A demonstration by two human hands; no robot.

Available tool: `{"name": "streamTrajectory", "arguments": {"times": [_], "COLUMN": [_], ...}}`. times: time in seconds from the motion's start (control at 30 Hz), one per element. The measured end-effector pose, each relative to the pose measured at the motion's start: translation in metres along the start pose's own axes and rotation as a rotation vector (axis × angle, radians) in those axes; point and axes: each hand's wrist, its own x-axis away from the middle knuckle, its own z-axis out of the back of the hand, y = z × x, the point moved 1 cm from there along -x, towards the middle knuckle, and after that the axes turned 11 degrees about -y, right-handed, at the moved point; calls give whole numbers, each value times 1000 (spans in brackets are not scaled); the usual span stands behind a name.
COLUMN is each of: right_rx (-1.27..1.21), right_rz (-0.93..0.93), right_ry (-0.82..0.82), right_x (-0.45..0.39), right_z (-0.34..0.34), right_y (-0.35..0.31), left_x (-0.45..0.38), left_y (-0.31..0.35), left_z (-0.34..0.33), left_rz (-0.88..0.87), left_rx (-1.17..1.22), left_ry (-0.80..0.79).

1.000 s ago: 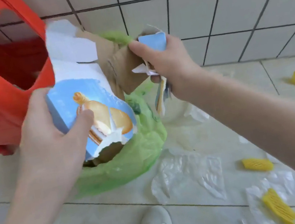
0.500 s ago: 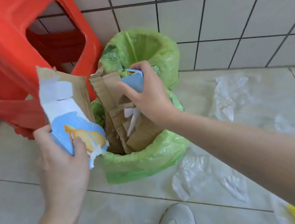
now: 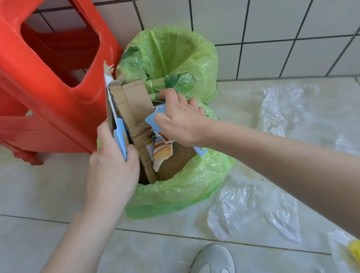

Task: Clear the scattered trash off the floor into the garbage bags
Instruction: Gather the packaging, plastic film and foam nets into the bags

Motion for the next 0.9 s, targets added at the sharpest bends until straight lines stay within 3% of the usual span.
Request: {"name": "streamTrajectory", "arguments": {"times": [0.17, 0.4, 0.6, 0.77, 0.9], "right_rx": [34, 11, 228, 542, 652], "right_rz": [40, 113, 115, 79, 34], "right_ry": [33, 28, -104, 38, 136], "right_x": [6, 7, 11, 7, 5], "right_z": [13, 17, 14, 6, -7], "right_y": [8, 12, 19, 31, 28], "left_x": [-7, -15, -19, -23, -18], "left_y": [4, 8, -3, -9, -2], "left_z": [-8, -2, -24, -22, 0], "left_rz": [-41, -80, 103, 55, 49], "left_rx": [18, 41, -324, -310, -325], "left_ry": [-168, -137, -339, -425, -298]}}
